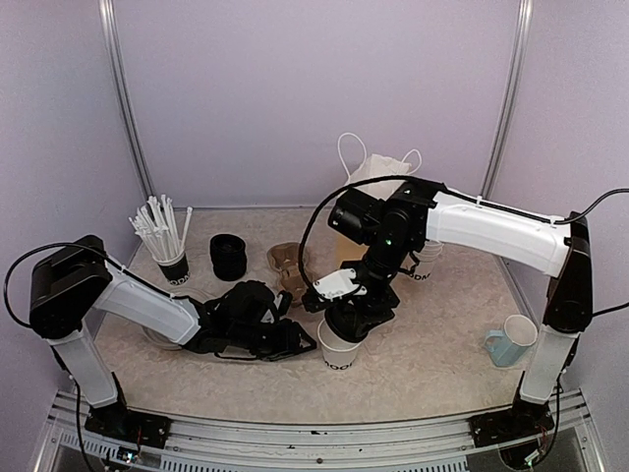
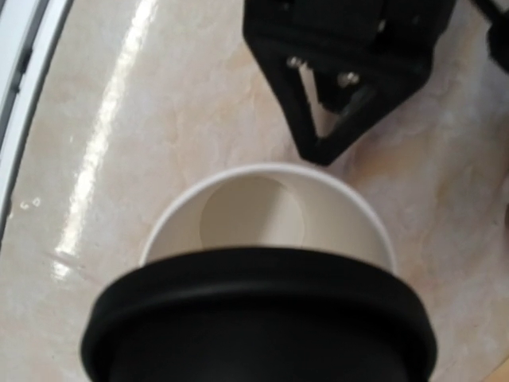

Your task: Pack the takeout coffee

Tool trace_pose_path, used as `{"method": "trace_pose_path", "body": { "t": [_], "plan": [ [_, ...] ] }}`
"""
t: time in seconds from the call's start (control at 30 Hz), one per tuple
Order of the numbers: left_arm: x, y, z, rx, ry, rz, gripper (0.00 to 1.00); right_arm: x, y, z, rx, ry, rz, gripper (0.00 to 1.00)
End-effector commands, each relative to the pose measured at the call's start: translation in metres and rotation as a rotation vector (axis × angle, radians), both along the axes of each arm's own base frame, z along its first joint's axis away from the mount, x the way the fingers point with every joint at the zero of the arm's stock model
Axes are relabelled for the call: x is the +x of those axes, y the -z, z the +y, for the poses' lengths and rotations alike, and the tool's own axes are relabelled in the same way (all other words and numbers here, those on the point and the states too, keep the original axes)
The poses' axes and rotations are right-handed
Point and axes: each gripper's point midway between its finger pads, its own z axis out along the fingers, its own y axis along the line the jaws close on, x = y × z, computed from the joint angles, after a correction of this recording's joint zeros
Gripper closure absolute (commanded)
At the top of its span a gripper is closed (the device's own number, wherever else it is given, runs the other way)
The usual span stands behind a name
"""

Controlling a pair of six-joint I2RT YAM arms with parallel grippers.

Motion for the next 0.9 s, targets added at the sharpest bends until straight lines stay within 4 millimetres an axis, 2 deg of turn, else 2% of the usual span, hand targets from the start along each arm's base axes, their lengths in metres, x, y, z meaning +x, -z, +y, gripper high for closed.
{"method": "trace_pose_path", "body": {
  "t": [0.0, 0.33, 0.87],
  "plan": [
    [0.003, -0.008, -0.007, -0.011, 0.01, -0.025, 0.57, -0.005, 0.003, -0.006, -0.025, -0.014, -0.002, 0.31],
    [0.002, -0.005, -0.014, -0.016, 0.036, -0.023, 0.57, -0.003, 0.008, 0.006, -0.023, -0.016, 0.034, 0.31],
    [0.001, -0.003, -0.022, -0.023, 0.061, -0.024, 0.57, -0.008, 0.021, 0.011, -0.052, -0.016, 0.067, 0.26]
  ]
}}
